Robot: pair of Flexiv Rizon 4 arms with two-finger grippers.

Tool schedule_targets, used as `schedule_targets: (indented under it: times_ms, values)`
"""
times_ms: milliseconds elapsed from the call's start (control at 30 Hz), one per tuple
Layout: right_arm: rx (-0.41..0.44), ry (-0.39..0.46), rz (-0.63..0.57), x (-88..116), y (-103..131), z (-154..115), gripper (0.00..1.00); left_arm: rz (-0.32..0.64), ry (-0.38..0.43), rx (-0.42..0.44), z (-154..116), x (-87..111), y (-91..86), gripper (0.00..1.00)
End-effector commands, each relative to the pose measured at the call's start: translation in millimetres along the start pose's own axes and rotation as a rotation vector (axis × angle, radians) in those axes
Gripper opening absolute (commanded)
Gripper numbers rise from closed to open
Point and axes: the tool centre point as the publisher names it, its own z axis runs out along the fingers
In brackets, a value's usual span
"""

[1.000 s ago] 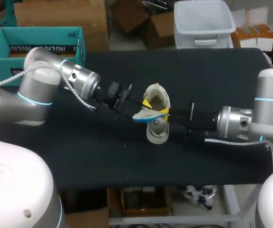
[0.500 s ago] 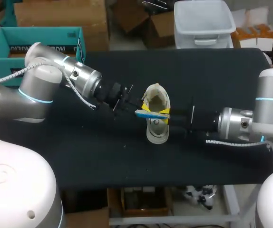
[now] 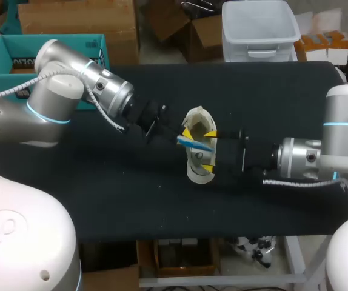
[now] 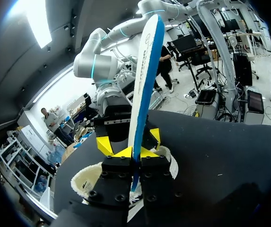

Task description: Open the shoe tongue, take the insole out of the shoe, put the insole back into the shoe, and pack the shoe into the shoebox

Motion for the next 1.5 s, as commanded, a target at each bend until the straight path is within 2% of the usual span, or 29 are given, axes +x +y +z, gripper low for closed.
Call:
schedule_targets:
  times_ms: [33, 67, 200, 300, 433, 533, 567, 600, 933, 1100, 1300, 1467, 1500]
  values:
    - [-0.016, 0.010, -0.003, -2, -5, -5, 0.60, 0.022, 0.026, -0.016, 2, -2.4, 2.4, 0.00]
    - [-0.018, 0.011, -0.003, -2, -5, -6, 0.49, 0.030, 0.033, -0.017, 3, -2.5, 3.4, 0.00]
    - [-0.020, 0.011, -0.002, 1, -3, -5, 0.33, 0.065, 0.061, -0.037, 5, -3.4, 6.9, 0.00]
    - [-0.016, 0.011, 0.001, 2, 1, -3, 0.27, 0.088, 0.076, -0.055, 6, -3.6, 9.1, 0.00]
    - [-0.011, 0.010, 0.006, 3, 5, 0, 0.27, 0.097, 0.080, -0.065, 7, -4.6, 13.3, 0.00]
    - [-0.005, 0.009, 0.008, 3, 9, 2, 0.23, 0.098, 0.079, -0.065, 6, -6.1, 15.6, 0.00]
    - [-0.009, 0.009, 0.008, 3, 10, 3, 0.15, 0.097, 0.079, -0.065, 6, -6.4, 16.5, 0.00]
    - [-0.010, 0.010, 0.009, 3, 11, 4, 0.00, 0.096, 0.080, -0.065, 6, -6.7, 17.8, 0.00]
    - [-0.071, -0.026, -0.049, 11, 20, 14, 0.00, 0.080, 0.088, -0.084, 4, -11.4, 32.3, 0.00]
    - [-0.153, -0.043, -0.093, 14, 22, 16, 0.00, 0.068, 0.088, -0.077, 4, -15.3, 38.3, 0.00]
    - [-0.211, -0.049, -0.116, 17, 22, 18, 0.00, 0.042, 0.096, -0.075, 9, -19.4, 48.2, 0.00]
    - [-0.224, -0.050, -0.115, 17, 24, 19, 0.00, 0.022, 0.097, -0.080, 12, -21.5, 54.9, 0.00]
    - [-0.227, -0.049, -0.114, 17, 25, 19, 0.00, 0.019, 0.097, -0.079, 12, -21.6, 55.3, 0.06]
